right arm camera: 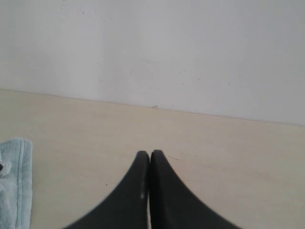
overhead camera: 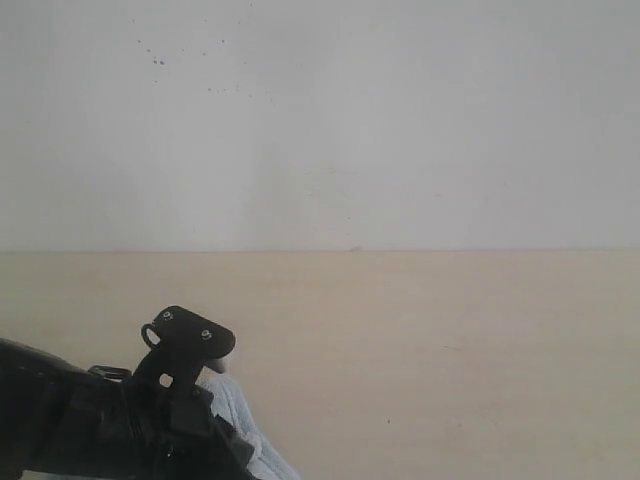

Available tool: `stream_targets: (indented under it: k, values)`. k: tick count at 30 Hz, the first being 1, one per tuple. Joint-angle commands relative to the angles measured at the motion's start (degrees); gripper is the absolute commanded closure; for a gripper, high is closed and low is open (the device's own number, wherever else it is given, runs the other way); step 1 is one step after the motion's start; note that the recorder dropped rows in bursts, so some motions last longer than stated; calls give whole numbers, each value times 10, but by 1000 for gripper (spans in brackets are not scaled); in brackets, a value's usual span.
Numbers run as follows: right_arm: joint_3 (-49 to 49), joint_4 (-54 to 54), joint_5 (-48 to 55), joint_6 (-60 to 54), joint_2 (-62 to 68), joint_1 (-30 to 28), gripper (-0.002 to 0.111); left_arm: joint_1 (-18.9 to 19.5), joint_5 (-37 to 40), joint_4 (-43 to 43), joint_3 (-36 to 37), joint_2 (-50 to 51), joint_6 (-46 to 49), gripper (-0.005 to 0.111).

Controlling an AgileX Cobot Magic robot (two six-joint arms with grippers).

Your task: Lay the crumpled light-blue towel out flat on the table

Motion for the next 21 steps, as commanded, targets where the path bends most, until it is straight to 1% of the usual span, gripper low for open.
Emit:
stream_targets:
  k: [1,6,11,13,17,19,21]
  values:
    - [0,-3,-2,-1,-3,0,109,-1,11,-6,-2,-47,-4,103]
    - [0,-4,-2,-1,-3,0,109,-1,9,-6,0,-124,-4,103]
    - [0,-4,-2,-1,-3,0,109,-1,-6,-6,27,-231,-4,103]
    - [0,-4,-2,-1,-3,0,109,-1,-35,-6,56,-312,-4,103]
    - [0,-4,-2,-1,-3,0,109,-1,-41,-6,99,-434,-16,103]
    - [0,-4,-2,-1,-3,0,109,-1,-41,-6,125,-505,-39,103]
    - [0,-4,-2,-1,-3,0,109,-1,-28,-6,171,-623,-103,103]
